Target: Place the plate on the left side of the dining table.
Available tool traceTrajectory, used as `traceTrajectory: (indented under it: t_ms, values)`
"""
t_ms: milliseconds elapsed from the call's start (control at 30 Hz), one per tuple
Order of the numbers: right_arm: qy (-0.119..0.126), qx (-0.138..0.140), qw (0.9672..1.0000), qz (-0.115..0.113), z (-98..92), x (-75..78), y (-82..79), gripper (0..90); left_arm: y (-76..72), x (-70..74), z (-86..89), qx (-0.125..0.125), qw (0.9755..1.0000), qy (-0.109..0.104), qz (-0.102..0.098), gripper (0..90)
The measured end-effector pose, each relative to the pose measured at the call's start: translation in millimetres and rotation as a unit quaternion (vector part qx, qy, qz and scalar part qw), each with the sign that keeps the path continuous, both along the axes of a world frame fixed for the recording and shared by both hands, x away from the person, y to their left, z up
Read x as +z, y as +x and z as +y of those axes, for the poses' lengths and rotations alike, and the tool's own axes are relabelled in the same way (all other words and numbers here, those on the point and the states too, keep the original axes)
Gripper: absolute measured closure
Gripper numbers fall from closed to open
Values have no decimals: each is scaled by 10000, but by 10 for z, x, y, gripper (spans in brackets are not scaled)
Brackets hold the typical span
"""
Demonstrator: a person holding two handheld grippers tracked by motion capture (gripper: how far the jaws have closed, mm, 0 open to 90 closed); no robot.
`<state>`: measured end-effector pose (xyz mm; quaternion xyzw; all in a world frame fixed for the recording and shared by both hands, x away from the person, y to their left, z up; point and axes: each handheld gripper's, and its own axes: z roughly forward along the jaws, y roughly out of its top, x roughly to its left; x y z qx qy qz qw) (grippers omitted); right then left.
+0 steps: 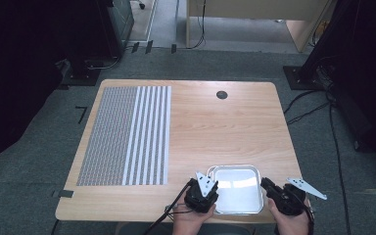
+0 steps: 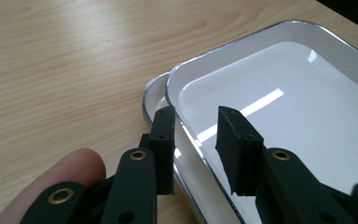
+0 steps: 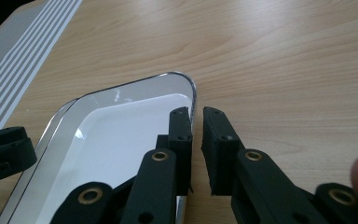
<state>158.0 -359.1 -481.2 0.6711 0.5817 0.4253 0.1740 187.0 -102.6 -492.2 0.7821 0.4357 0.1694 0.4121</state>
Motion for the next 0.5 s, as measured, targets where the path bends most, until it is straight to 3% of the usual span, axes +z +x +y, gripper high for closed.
traceTrajectory:
  t_ms: [100,267,367,500]
  values:
    - [9,76,10000,54,28,-23,14,823,-8,-18,-16,-46,10000,71,25,679]
    - [-349,129,9990,248,127,-92,44,849,-2,-35,-31,-60,9999,44,134,678]
    - [-243,10,9993,292,132,-89,40,864,-1,-51,-33,-71,9998,60,169,678]
    - [80,-162,9992,363,106,-102,42,891,-10,-54,-38,-76,9998,36,175,675]
